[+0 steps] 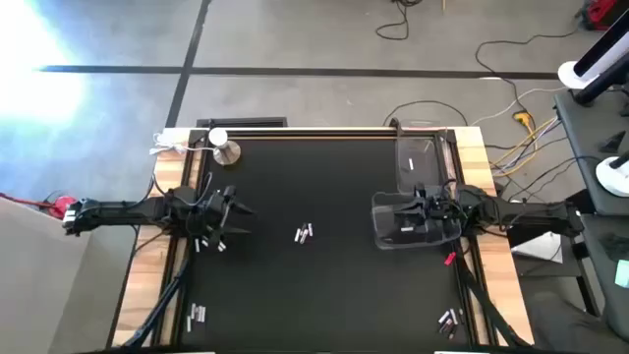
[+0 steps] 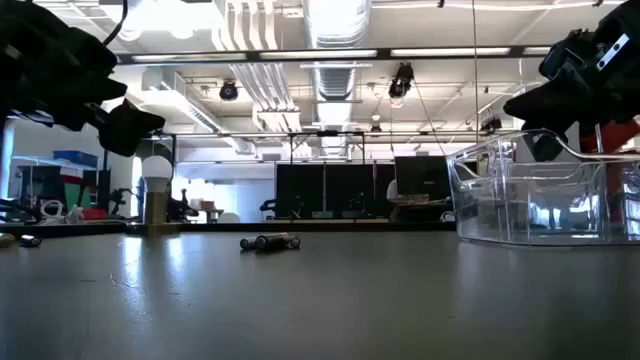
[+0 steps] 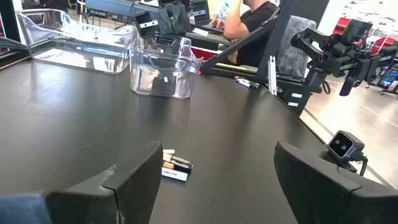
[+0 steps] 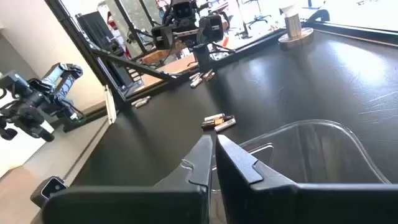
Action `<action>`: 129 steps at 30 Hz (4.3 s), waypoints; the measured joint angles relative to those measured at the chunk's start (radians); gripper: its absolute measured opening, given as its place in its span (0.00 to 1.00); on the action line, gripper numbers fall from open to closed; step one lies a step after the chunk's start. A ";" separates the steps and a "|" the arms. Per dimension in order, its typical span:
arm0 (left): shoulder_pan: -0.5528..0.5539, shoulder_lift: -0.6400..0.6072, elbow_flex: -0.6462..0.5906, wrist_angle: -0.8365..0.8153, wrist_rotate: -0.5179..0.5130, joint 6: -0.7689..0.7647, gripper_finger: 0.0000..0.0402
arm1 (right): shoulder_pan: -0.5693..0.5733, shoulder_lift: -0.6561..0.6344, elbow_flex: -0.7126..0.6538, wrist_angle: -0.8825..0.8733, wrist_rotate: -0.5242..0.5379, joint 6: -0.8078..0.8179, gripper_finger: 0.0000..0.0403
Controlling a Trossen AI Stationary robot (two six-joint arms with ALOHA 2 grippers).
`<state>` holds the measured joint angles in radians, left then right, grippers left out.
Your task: Sort batteries
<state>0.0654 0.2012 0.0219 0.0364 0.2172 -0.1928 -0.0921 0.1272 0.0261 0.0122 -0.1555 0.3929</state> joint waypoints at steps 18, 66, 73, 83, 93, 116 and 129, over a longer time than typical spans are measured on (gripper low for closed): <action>0.000 0.000 0.000 0.000 0.000 0.000 0.71 | 0.000 0.000 0.000 0.000 0.000 0.000 0.03; 0.000 0.000 0.000 0.000 0.000 0.000 0.71 | 0.000 0.000 0.000 0.000 0.000 0.000 0.03; 0.000 0.000 0.000 0.000 0.000 0.000 0.71 | 0.000 0.000 0.000 0.000 0.000 0.000 0.03; 0.000 0.000 0.000 0.000 0.000 0.000 0.71 | 0.000 0.000 0.000 0.000 0.000 0.000 0.03; 0.000 0.000 0.000 0.000 0.000 0.000 0.71 | 0.000 0.000 -0.001 0.018 -0.001 0.021 0.03; 0.000 0.000 0.000 0.000 0.000 0.000 0.71 | 0.168 0.389 0.155 0.463 0.482 0.212 0.03; 0.000 0.000 0.000 0.000 0.000 0.000 0.71 | 0.304 1.122 0.960 -0.438 0.652 0.508 0.19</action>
<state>0.0654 0.2016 0.0219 0.0360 0.2170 -0.1925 0.2117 1.2495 0.9860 -0.4257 0.4964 0.9008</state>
